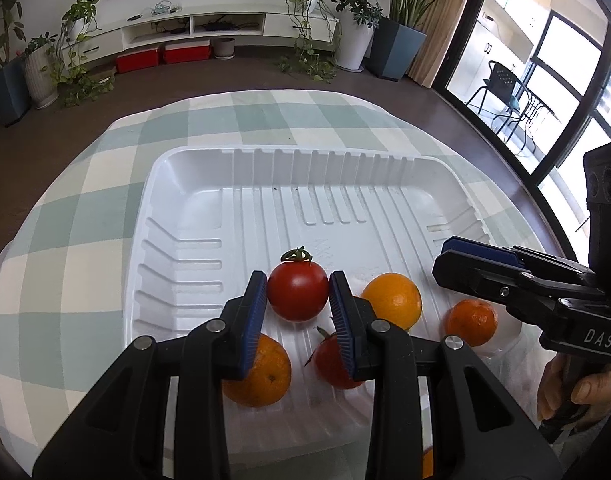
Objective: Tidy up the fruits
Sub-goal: 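Lower and open the left gripper to drop the tomato in the tray while the right gripper releases the orange, then move the left gripper to an orange on the cloth while the right gripper moves to a brown kiwi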
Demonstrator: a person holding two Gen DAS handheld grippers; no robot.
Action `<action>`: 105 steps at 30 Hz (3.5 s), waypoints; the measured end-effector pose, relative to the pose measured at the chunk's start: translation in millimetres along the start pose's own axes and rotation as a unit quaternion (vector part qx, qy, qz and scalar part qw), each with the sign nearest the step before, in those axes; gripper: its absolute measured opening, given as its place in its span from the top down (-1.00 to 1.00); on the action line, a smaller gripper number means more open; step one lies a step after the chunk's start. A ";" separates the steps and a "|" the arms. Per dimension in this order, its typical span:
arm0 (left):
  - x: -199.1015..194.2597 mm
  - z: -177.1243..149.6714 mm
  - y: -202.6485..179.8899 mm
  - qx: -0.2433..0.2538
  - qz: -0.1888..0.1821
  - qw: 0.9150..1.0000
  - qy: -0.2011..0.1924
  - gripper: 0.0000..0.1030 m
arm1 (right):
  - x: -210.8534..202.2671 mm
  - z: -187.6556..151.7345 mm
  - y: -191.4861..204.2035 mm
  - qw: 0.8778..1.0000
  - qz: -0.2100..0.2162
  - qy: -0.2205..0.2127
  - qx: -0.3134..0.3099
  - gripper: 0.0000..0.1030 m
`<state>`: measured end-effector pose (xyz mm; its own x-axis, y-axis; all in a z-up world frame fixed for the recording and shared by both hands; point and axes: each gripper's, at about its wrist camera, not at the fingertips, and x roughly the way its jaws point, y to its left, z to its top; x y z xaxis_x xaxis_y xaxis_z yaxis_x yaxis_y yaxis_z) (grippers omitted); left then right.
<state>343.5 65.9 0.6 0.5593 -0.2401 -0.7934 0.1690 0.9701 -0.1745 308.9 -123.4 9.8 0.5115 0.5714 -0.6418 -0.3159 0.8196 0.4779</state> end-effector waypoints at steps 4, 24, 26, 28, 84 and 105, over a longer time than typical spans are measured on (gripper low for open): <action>-14.1 -3.6 -2.1 0.003 -0.001 1.000 -0.009 0.42 | -10.5 -2.9 9.6 1.000 0.003 -0.005 -0.006 0.20; -105.3 -67.9 -26.2 0.021 0.001 0.999 -0.043 0.42 | -79.0 -83.1 67.4 0.998 0.002 -0.025 -0.058 0.09; -110.9 -79.5 -33.3 0.026 -0.002 0.999 -0.041 0.42 | -83.8 -95.4 71.3 0.998 0.003 -0.022 -0.059 0.07; -116.5 -91.6 -40.9 0.031 -0.006 0.999 -0.039 0.42 | -87.3 -108.9 74.9 0.998 -0.001 -0.018 -0.064 0.06; -75.1 -140.3 -92.8 0.054 -0.059 0.997 0.011 0.42 | -70.6 -210.0 106.8 0.989 -0.052 0.044 -0.130 0.10; -61.8 -133.3 -96.1 0.054 -0.059 0.997 0.012 0.37 | -75.5 -210.3 104.2 0.990 -0.052 0.043 -0.127 0.19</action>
<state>184.5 -7.6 -11.3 0.5109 -0.3497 -0.7853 0.3186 0.9255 -0.2049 69.3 -72.4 -18.1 0.4860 0.4761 -0.7329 -0.4617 0.8519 0.2472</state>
